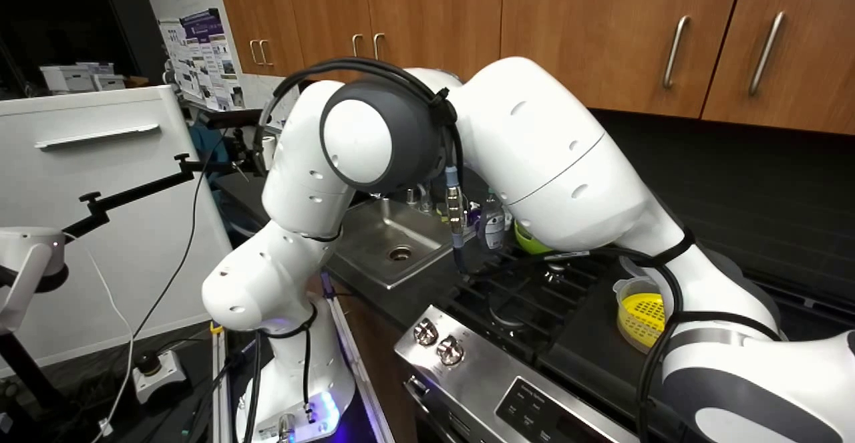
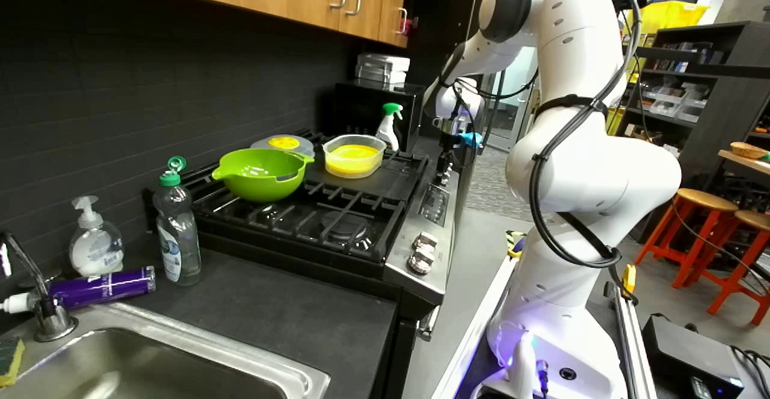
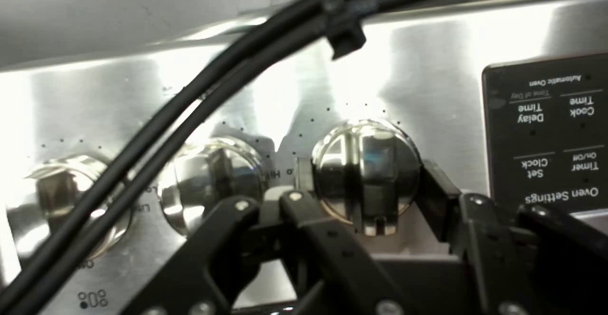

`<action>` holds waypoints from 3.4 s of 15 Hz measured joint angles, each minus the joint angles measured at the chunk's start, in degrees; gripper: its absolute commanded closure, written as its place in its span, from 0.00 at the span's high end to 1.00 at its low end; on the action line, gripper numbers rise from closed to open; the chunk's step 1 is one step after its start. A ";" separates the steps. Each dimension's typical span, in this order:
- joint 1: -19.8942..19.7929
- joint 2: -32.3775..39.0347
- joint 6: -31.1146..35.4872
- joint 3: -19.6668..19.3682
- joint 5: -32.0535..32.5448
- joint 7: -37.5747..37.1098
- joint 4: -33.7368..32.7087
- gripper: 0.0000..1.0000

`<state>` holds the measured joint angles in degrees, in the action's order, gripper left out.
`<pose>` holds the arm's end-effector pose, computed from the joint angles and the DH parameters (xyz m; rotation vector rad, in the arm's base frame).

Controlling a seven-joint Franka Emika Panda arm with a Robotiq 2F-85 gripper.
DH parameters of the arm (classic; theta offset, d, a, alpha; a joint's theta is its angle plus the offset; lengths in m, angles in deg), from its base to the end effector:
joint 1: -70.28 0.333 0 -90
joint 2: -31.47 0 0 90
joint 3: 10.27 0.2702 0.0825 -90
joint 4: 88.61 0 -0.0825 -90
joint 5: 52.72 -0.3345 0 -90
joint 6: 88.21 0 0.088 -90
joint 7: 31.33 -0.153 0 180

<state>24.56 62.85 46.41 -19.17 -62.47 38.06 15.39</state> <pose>0.3507 -0.4770 0.1899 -3.1093 -0.2493 -0.0526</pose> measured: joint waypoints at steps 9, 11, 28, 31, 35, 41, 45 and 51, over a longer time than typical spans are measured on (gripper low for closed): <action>-1.32 0.93 -3.31 0.29 -2.91 0.07 -2.12 0.31; -1.35 0.89 -3.31 0.29 -2.95 0.04 -2.07 0.31; -2.40 -0.89 0.14 1.01 -6.36 4.29 1.25 0.31; -2.31 -1.04 0.70 1.02 -5.99 4.69 1.61 0.31; -1.78 -1.28 1.76 1.05 -3.32 6.38 2.13 0.31; -0.29 -2.03 4.88 0.96 3.70 6.62 3.97 0.31; -0.10 -2.59 6.81 1.05 5.01 7.62 5.28 0.31; -0.48 -2.65 7.04 1.27 5.00 10.83 5.36 0.31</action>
<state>24.08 60.20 53.46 -17.90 -57.47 48.89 20.75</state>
